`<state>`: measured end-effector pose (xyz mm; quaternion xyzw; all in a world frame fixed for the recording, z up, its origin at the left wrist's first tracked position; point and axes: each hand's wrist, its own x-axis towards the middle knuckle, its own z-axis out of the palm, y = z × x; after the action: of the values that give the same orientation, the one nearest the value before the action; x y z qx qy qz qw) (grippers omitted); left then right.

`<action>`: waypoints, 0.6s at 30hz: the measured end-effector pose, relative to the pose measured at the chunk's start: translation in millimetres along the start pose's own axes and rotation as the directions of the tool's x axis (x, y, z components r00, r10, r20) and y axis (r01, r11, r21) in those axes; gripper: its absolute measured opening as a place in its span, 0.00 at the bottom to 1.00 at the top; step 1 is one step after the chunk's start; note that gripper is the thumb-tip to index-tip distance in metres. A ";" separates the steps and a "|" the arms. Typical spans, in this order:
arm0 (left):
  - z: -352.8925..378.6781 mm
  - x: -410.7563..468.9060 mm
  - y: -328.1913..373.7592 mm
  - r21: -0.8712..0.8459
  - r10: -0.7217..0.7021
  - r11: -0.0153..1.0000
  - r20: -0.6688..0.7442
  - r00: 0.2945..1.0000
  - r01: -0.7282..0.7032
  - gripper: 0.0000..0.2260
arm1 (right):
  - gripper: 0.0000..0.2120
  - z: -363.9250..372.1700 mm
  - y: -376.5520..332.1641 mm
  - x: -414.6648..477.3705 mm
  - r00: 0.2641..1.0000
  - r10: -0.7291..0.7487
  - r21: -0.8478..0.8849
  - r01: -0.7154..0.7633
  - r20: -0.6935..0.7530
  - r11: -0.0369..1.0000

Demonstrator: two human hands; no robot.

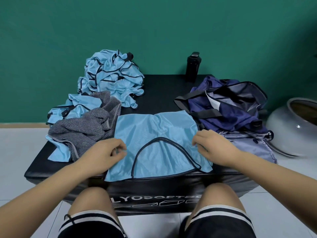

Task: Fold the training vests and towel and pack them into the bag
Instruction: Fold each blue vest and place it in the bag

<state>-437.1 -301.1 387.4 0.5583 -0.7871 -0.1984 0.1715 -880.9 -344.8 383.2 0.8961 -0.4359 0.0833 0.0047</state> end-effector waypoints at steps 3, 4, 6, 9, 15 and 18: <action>6.9 21.6 -5.7 0.154 0.096 0.984 -0.010 0.995 -0.094 0.09 | 0.16 18.7 5.0 18.9 0.999 -0.043 -0.091 0.042 -0.008 0.995; 9.7 26.1 -8.2 0.191 0.097 0.977 0.007 0.995 -0.097 0.10 | 0.15 21.2 4.6 23.4 1.000 -0.021 -0.090 0.019 -0.018 0.996; 15.2 30.2 -12.2 0.231 0.071 0.970 0.041 0.997 -0.079 0.11 | 0.09 20.8 6.5 27.0 0.983 0.162 0.003 -0.162 -0.090 0.987; 21.5 26.0 -18.7 0.225 0.049 0.973 0.028 0.998 -0.054 0.11 | 0.07 15.4 14.2 19.8 0.871 0.485 0.239 -0.457 -0.074 0.857; 34.9 23.1 -16.4 0.253 0.022 0.968 -0.070 0.997 -0.004 0.10 | 0.16 14.6 17.7 14.9 0.786 0.600 0.383 -0.604 0.146 0.699; 37.3 24.0 -10.5 0.196 -0.004 0.980 -0.153 0.988 0.034 0.09 | 0.18 11.9 20.3 26.1 0.761 0.629 0.405 -0.632 0.160 0.661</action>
<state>-454.6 -322.5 351.1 0.5934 -0.7822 -0.0777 0.1729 -879.2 -378.8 374.1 0.6670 -0.6886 0.1723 -0.2262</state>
